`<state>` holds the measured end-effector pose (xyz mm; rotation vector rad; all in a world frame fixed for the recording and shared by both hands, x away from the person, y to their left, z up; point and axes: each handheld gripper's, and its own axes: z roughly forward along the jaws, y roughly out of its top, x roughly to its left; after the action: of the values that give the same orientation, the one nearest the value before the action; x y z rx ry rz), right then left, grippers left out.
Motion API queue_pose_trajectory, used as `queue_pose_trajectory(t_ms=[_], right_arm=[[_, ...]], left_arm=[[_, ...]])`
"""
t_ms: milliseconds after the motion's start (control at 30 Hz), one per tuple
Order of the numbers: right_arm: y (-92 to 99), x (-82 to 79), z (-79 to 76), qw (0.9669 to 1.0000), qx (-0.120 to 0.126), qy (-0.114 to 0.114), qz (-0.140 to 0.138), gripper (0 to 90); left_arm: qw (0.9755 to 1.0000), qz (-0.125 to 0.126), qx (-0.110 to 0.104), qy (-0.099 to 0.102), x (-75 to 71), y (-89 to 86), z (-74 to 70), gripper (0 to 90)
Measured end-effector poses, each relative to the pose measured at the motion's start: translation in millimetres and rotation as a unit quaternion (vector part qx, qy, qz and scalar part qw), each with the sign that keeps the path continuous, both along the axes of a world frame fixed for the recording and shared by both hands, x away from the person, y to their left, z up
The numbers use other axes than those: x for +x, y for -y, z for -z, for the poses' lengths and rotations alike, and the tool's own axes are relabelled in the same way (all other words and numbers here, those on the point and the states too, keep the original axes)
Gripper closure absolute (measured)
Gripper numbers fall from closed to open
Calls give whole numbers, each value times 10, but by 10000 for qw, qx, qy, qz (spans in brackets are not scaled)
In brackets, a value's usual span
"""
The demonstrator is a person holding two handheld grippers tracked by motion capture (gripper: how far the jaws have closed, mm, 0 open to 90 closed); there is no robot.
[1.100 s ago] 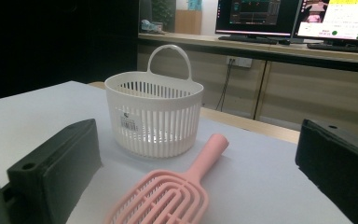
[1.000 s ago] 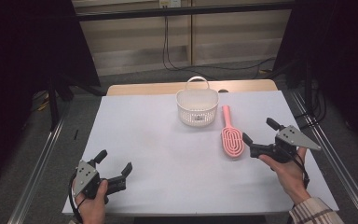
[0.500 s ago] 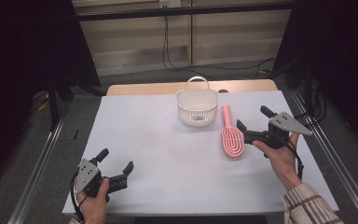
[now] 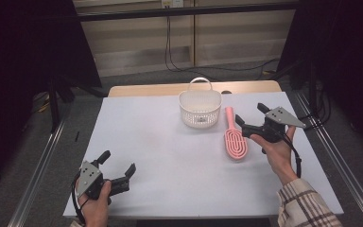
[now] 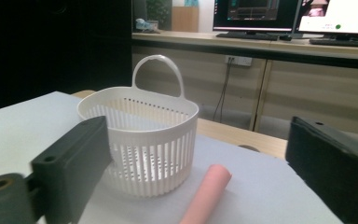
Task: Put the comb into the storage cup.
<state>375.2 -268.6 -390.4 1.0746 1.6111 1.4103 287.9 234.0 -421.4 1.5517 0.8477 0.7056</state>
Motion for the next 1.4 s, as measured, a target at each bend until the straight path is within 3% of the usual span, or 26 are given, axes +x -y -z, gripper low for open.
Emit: queue_pose_trajectory(t_ms=[200,400,467,600,733,767,900,1100,1267,1400], right_arm=[[-2,-4,53,9999,-103,-25,135,128],[-29,-1,76,9999,-140,-30,6,285],[-28,-3,72,9999,-128,-53,-23,297],[-11,-2,75,9999,-124,-90,-48,444],[-9,-6,74,9998,-95,-122,-81,495],[-4,0,79,9998,-92,-140,-53,562],[11,4,87,9997,-36,-210,-99,654],[23,-20,67,9992,-12,-221,-341,864],[18,-24,59,9982,-58,-386,-448,900],[15,-37,47,9964,-126,-670,-500,900]], left_arm=[[10000,29,0,3,-1,1,-1,14],[10000,18,-21,7,-3,1,-2,14],[10000,34,-4,1,-1,1,-2,13],[10000,45,-27,-18,0,7,1,14],[10000,51,1,-22,1,8,2,18],[10000,46,3,-19,2,9,2,20],[10000,42,3,-22,0,8,2,20],[10000,54,0,-19,3,8,2,20],[10000,58,-11,-37,1,4,1,20],[10000,48,-25,-41,2,2,3,20]])
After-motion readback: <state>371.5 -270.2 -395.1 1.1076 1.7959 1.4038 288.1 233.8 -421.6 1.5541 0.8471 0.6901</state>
